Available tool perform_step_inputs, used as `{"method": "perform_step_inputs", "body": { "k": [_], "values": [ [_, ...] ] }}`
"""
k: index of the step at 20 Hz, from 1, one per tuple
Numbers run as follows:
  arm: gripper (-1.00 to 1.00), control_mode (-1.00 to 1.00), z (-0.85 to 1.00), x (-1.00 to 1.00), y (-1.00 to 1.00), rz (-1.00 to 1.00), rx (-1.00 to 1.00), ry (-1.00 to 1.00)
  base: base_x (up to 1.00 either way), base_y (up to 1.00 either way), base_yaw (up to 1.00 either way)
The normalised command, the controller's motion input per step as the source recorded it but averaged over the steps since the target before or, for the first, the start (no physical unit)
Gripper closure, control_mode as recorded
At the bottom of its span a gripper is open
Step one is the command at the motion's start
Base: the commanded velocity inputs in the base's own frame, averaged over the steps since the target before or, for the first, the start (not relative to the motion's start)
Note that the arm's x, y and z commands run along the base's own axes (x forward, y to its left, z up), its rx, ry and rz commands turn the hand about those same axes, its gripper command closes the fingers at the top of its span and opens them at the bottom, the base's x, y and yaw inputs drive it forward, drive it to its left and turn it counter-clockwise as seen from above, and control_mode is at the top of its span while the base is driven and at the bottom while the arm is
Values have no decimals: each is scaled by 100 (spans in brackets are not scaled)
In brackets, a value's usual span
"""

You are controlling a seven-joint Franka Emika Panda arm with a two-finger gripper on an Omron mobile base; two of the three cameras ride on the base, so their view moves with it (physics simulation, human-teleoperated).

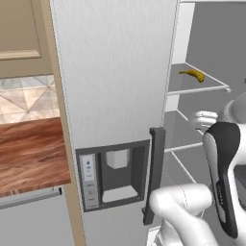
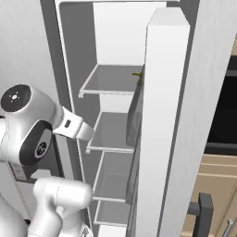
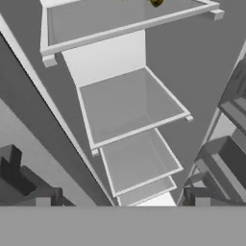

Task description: Pick the banana and orange from the fridge and place them inside the tupperware on the counter.

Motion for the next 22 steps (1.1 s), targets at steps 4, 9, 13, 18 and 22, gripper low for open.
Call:
{"method": "perform_step_inputs", "body": {
  "k": [4, 9, 13, 18, 22],
  "values": [
    [-100, -100, 48, 44, -24, 0, -3, -1, 0, 0, 0],
    [-100, -100, 40, 53, -34, 0, 0, 0, 0, 0, 0],
    [-100, -100, 18, 49, -35, 0, 0, 0, 0, 0, 0],
    [-100, -100, 2, 53, -25, 0, 0, 0, 0, 0, 0],
    [-100, -100, 0, 54, -16, 0, 0, 0, 0, 0, 0]
  ]
}}
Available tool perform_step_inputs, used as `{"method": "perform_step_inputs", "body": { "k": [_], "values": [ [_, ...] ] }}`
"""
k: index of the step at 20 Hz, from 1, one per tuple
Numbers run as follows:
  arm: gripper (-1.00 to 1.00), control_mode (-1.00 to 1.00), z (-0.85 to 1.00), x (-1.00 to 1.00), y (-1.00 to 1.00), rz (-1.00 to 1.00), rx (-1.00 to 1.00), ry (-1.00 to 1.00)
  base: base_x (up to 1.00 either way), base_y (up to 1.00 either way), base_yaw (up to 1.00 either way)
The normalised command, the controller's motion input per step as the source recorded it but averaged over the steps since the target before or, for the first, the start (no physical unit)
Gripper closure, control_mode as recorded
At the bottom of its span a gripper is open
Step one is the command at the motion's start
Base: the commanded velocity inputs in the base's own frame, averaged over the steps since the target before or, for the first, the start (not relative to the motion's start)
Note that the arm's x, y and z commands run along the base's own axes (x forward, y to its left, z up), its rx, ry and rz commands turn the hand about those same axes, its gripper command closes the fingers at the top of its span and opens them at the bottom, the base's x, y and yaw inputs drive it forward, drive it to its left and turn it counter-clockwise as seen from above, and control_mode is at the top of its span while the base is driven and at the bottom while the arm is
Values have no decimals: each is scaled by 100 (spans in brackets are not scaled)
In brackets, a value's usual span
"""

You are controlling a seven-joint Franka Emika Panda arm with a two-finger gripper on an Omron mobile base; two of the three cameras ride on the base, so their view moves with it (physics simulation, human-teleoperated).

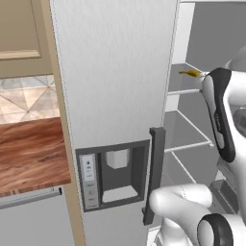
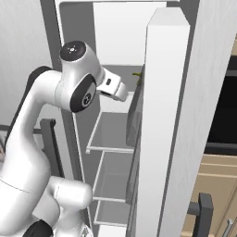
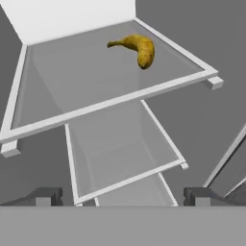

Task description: Pick the banana and orange from the fridge and place them inside the tupperware on the counter.

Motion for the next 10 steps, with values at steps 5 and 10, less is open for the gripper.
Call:
{"method": "perform_step_inputs", "body": {
  "k": [5, 10],
  "values": [
    [-100, -100, 0, 49, -15, 0, 0, 0, 0, 0, 0],
    [-100, -100, 0, 41, -21, 0, 0, 1, 0, 0, 0]
  ]
}}
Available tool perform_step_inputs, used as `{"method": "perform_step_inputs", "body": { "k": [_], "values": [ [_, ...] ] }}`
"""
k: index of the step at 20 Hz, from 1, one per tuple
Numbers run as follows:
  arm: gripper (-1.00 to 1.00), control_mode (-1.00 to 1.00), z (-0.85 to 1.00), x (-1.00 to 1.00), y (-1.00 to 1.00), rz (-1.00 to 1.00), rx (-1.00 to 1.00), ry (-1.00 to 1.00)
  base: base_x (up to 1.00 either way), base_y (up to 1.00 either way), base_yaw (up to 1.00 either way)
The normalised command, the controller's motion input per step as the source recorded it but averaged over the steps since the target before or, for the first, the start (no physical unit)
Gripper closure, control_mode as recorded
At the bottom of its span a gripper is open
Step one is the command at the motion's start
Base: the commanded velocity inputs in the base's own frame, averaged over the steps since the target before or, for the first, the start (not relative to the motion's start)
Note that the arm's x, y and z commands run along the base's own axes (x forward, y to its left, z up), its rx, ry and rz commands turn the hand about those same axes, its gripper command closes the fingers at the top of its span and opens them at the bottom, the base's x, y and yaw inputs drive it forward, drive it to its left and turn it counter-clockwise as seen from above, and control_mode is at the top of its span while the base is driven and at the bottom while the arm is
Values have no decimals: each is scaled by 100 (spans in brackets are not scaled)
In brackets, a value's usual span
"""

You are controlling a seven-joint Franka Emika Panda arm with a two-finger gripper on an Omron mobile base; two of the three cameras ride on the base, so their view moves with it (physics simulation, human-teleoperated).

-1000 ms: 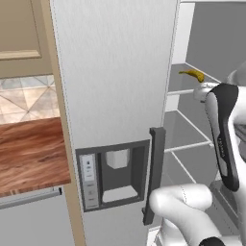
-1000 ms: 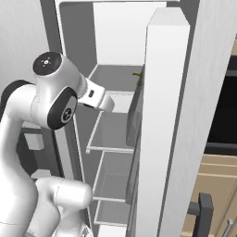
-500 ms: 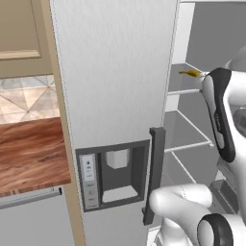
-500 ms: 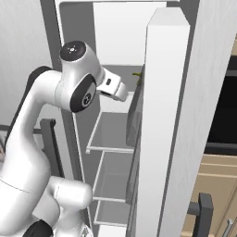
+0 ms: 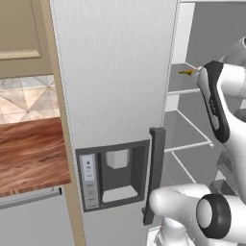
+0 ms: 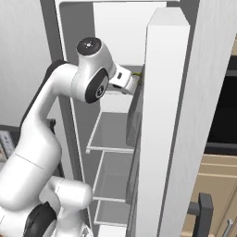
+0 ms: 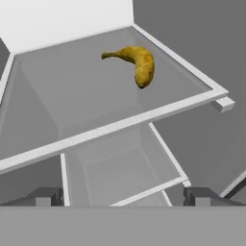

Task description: Pick the banana and orange from the fridge and place them inside the tupperware on the counter.

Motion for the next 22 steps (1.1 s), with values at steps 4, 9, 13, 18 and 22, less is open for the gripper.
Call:
{"method": "perform_step_inputs", "body": {
  "k": [4, 9, 13, 18, 22],
  "values": [
    [-100, -100, 0, 34, -23, 0, 0, 3, 0, 0, 0],
    [-100, -100, 0, 40, -18, 0, 0, 2, 0, 0, 0],
    [-100, -100, 0, 44, -15, 0, 0, 2, 0, 0, 0],
    [-100, -100, 0, 40, -13, 0, 0, 2, 0, 0, 0],
    [-100, -100, -2, 38, -12, 0, 0, 1, 0, 0, 0]
  ]
}}
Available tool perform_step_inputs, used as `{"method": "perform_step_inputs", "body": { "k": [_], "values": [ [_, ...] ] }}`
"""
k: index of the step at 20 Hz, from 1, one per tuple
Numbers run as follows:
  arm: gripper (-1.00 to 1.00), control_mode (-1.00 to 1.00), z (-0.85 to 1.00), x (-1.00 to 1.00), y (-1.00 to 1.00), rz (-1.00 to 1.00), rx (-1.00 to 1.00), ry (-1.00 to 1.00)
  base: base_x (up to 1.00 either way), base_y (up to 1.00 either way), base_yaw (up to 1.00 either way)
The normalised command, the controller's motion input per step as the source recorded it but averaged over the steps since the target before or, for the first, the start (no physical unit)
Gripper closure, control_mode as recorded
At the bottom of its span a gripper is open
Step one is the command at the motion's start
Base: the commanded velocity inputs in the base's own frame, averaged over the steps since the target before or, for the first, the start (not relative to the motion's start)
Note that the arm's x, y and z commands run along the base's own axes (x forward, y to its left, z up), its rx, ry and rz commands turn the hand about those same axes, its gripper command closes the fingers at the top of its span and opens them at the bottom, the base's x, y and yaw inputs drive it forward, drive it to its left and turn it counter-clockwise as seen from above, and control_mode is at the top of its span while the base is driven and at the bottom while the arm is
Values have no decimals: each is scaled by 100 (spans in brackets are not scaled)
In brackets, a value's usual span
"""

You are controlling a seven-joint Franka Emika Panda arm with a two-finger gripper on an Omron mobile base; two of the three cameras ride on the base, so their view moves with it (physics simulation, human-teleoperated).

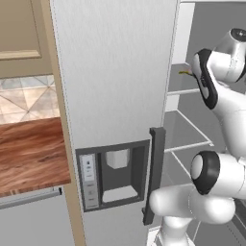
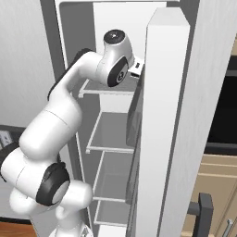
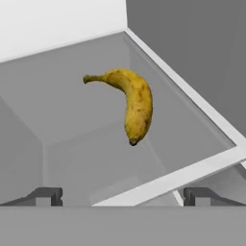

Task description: Pick the banana and orange from the fridge and place them inside the tupperware on the counter.

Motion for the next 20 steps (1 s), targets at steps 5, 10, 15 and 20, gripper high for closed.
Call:
{"method": "perform_step_inputs", "body": {
  "k": [5, 10, 15, 20],
  "values": [
    [-100, -100, -5, 32, -14, 0, 0, 0, 0, 0, 0],
    [-100, -100, -17, 23, -12, 0, 0, 1, 0, 0, 0],
    [-100, -100, -20, 24, -9, 0, -1, 2, 0, 0, 0],
    [-100, -100, -10, 34, -5, 0, 0, 0, 0, 0, 0]
  ]
}}
